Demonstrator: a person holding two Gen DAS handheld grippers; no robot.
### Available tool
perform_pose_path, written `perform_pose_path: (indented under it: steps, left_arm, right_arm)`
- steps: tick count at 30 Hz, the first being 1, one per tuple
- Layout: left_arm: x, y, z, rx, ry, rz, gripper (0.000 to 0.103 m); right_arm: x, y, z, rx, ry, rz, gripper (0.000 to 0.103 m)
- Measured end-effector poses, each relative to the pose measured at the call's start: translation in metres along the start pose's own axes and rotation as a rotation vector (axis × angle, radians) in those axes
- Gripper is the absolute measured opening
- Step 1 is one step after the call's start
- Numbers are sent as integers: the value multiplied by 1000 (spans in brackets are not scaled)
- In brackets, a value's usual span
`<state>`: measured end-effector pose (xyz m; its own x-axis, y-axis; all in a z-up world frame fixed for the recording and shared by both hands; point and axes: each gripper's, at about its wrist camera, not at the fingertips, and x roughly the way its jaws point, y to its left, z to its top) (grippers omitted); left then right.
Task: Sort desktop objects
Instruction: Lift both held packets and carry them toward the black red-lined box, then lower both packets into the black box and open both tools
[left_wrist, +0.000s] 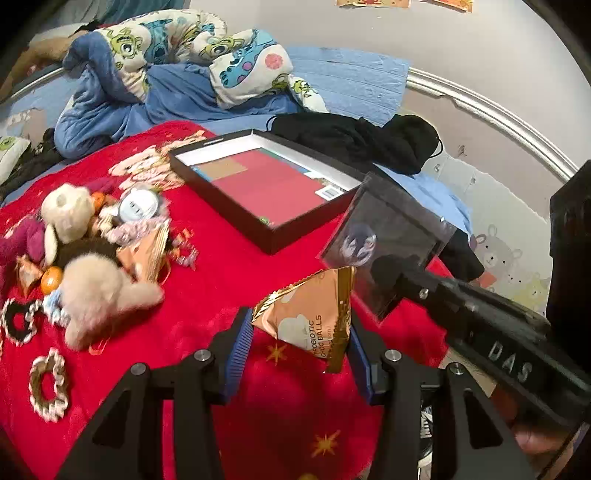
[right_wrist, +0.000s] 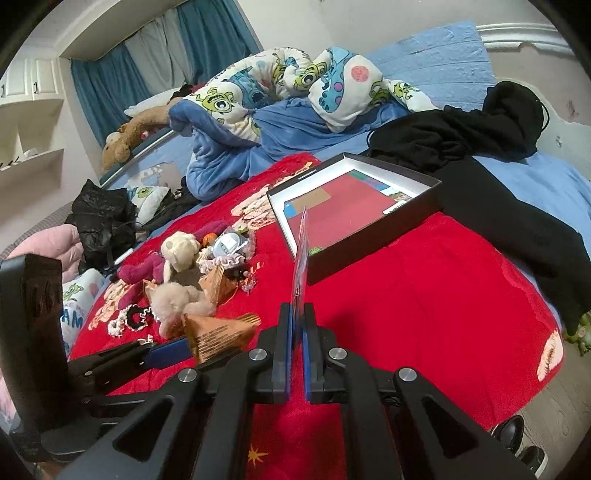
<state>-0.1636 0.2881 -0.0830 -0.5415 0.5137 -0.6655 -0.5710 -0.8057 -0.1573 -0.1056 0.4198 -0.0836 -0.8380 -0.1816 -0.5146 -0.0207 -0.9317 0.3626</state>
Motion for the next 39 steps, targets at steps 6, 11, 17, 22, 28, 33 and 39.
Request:
perform_pose_path:
  steps: [6, 11, 17, 22, 28, 33, 39]
  left_arm:
    - [24, 3, 17, -8, 2, -14, 50]
    - [41, 8, 37, 1, -22, -9, 50]
    - [63, 23, 69, -14, -38, -44, 50]
    - [86, 25, 97, 32, -48, -36, 50]
    - [120, 23, 125, 76, -48, -7, 50]
    - [142, 34, 136, 56, -29, 0, 50]
    - [155, 41, 143, 52, -28, 9, 50]
  right_arm:
    - [9, -4, 9, -10, -19, -12, 6]
    - [20, -6, 23, -41, -41, -11, 6]
    - [35, -21, 50, -71, -87, -10, 6]
    - [53, -40, 73, -89, -91, -22, 6]
    - [70, -57, 99, -80, -92, -30, 6]
    - [87, -66, 112, -71, -75, -32, 6]
    - [106, -66, 116, -65, -44, -76, 6]
